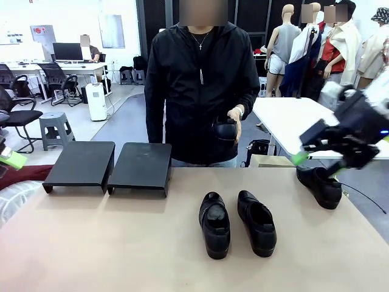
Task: Organize the shoes by placing them on the stand.
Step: Pick up one Shoe and place it in the middle of the table.
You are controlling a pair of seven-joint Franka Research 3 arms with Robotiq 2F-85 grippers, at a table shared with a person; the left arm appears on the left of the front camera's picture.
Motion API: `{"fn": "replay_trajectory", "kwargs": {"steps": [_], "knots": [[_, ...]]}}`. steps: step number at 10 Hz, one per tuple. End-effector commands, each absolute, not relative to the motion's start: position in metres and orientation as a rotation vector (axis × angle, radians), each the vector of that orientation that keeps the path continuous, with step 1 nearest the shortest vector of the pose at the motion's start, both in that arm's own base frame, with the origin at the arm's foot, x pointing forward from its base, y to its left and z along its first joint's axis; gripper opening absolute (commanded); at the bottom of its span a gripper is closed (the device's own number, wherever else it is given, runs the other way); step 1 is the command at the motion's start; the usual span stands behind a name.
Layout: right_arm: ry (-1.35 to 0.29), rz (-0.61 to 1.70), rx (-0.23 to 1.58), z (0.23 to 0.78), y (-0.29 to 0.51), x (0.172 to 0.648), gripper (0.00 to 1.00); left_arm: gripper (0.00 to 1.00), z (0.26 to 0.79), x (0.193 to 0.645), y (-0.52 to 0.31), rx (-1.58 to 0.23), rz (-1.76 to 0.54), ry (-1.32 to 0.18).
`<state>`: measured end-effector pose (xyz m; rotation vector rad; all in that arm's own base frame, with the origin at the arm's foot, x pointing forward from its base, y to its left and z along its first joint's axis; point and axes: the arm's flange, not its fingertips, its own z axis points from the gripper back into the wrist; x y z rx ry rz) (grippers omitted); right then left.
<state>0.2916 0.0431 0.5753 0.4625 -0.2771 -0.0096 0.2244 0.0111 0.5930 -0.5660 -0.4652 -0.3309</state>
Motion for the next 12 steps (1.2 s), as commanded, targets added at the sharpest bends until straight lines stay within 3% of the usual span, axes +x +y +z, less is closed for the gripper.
{"fn": "replay_trajectory", "kwargs": {"steps": [1, 3, 5, 8, 10, 12], "knots": [[-0.327, -0.125, 0.536, 0.589, -0.049, 0.243, 1.0, 1.0, 0.593, 0.225, 0.014, -0.584, -0.352, -0.467], [-0.397, -0.203, 0.632, 0.586, -0.117, 0.196, 1.0, 1.0, 0.593, 0.225, 0.014, -0.584, -0.352, -0.467], [-0.346, -0.281, 0.613, 0.583, -0.148, 0.19, 1.0, 1.0, 0.593, 0.225, 0.014, -0.584, -0.352, -0.467], [-0.518, -0.343, 0.714, 0.647, -0.225, 0.141, 1.0, 1.0, 0.593, 0.225, 0.014, -0.584, -0.352, -0.467], [-0.594, -0.338, 0.67, 0.679, -0.229, 0.103, 1.0, 1.0, 0.593, 0.225, 0.014, -0.584, -0.352, -0.467], [-0.628, -0.303, 0.625, 0.684, -0.214, 0.095, 1.0, 1.0, 0.593, 0.225, 0.014, -0.584, -0.352, -0.467]]}}
